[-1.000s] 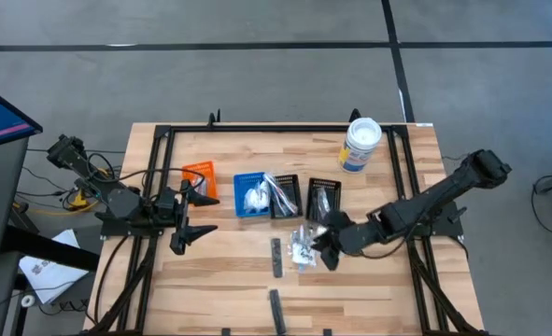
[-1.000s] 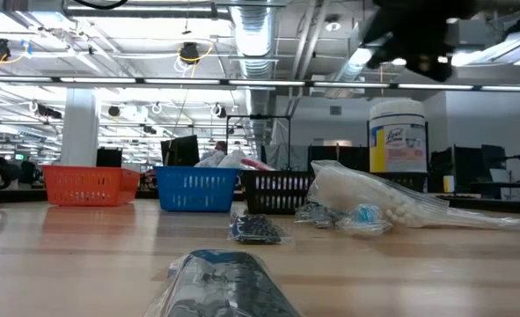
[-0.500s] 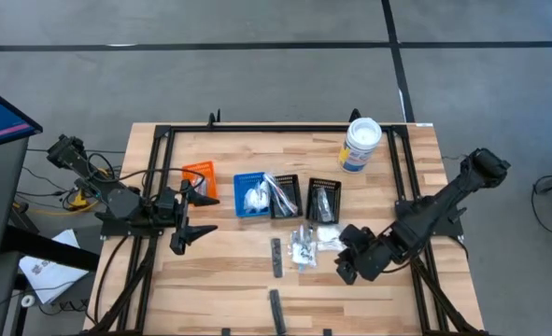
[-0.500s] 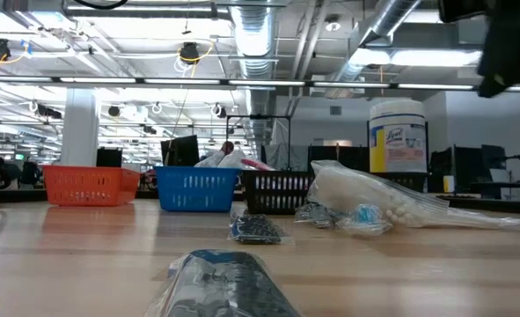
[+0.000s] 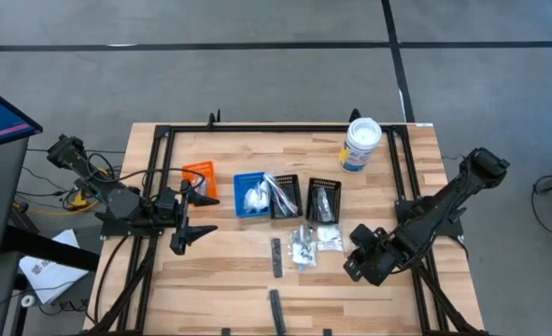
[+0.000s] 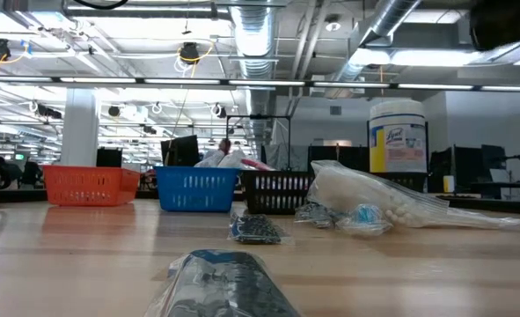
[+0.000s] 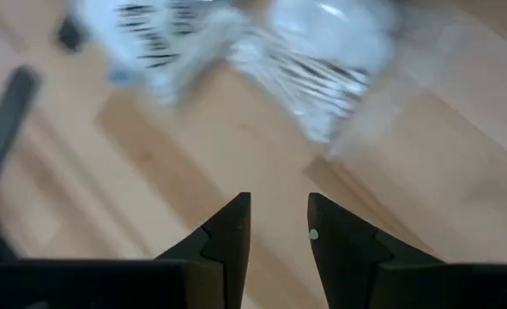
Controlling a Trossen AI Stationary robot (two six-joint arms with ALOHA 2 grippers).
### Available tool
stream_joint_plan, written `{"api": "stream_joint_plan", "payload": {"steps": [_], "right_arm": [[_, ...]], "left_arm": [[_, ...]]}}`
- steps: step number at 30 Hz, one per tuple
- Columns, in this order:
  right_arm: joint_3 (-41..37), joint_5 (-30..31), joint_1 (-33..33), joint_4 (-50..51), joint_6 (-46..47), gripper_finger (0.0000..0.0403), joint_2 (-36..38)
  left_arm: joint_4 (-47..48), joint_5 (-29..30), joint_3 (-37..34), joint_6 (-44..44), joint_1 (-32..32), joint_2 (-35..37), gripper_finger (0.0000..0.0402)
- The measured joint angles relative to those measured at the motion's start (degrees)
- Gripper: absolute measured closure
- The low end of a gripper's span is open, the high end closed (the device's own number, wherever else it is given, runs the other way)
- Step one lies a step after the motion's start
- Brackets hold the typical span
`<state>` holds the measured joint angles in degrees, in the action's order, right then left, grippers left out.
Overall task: Pick & Place Travel size toiletries
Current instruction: Put the pack of cotton buds into the blue bin
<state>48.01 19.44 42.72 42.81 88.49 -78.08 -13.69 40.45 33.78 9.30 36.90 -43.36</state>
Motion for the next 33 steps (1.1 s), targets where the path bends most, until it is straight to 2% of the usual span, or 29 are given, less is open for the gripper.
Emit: {"api": "stream_joint_plan", "payload": {"steps": [8, 12, 20, 28, 33], "right_arm": [[-7.3, 2.6, -0.3, -0.2, 17.9, 0.0291, 0.0], [-9.5, 5.8, -1.3, -2.1, 18.9, 0.0291, 0.0], [-15.4, 7.7, -3.6, -17.9, 15.1, 0.0291, 0.0], [-23.1, 9.4, -2.3, -25.1, 25.2, 0.0291, 0.3], [-29.6, 13.2, -0.3, -40.4, 27.1, 0.0291, 0.3]], "left_arm": [[0.0, -0.1, 0.0, 0.0, 0.0, -0.6, 0.0082], [-0.2, -0.1, 0.0, 0.0, 0.0, -0.6, 0.0082], [-0.2, -0.1, 0.0, 0.0, 0.0, -0.6, 0.0082], [-0.2, 0.0, 0.0, 0.0, 0.0, -0.6, 0.0082], [-0.2, 0.0, 0.0, 0.0, 0.0, -0.6, 0.0082]]}}
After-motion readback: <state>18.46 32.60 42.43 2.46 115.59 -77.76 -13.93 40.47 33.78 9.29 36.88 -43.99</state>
